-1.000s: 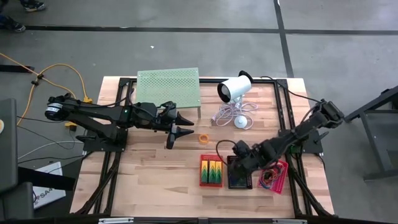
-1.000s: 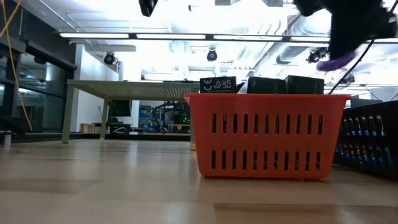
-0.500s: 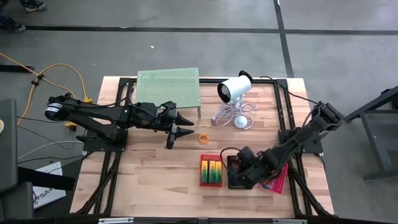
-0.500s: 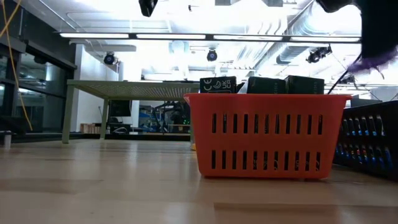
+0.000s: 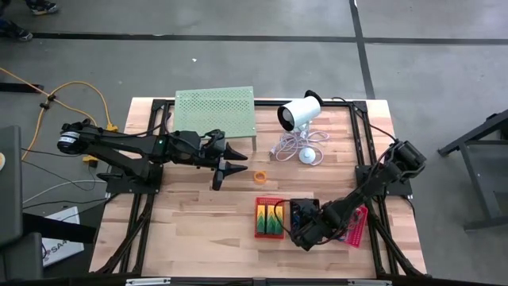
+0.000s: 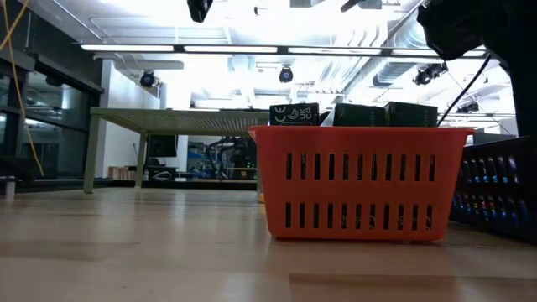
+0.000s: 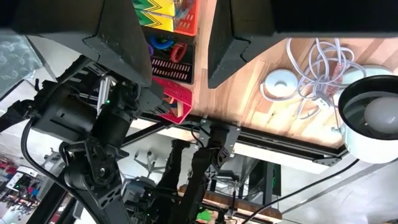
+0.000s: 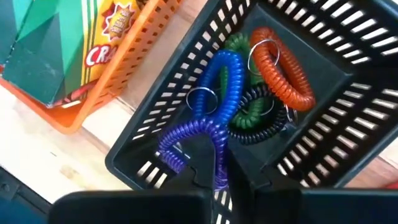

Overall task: Pick & Place Office Desk Supplies
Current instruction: Put the violet wrist coil into the black basket, then put the yellow wrist coil into the black basket

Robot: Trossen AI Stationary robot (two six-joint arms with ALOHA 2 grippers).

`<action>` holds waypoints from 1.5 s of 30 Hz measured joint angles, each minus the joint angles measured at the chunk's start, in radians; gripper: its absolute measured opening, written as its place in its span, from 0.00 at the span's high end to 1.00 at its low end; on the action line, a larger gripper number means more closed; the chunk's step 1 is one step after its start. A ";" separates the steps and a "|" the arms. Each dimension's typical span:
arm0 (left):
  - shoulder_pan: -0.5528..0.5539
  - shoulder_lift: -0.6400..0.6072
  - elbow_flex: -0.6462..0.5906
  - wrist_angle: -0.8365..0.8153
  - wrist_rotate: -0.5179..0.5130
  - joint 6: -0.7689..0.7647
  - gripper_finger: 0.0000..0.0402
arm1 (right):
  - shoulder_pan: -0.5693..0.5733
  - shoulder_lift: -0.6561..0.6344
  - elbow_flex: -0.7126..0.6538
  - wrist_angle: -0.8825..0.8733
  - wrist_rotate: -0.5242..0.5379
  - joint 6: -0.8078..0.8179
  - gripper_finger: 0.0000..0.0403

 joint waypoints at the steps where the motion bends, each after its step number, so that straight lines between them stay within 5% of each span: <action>1: 0.000 0.000 0.000 0.000 0.000 0.000 0.62 | 0.000 0.000 0.000 -0.002 0.000 0.000 0.96; 12: 0.000 0.000 0.000 0.000 0.000 0.000 0.62 | -0.001 0.000 0.000 -0.006 0.005 0.000 0.86; 34: 0.000 0.000 0.000 0.000 0.000 0.000 0.62 | -0.002 -0.010 0.000 -0.017 0.047 -0.013 0.86; 45: 0.000 0.000 0.000 0.000 0.000 0.000 0.62 | -0.112 -0.113 0.000 -0.057 0.159 -0.262 0.86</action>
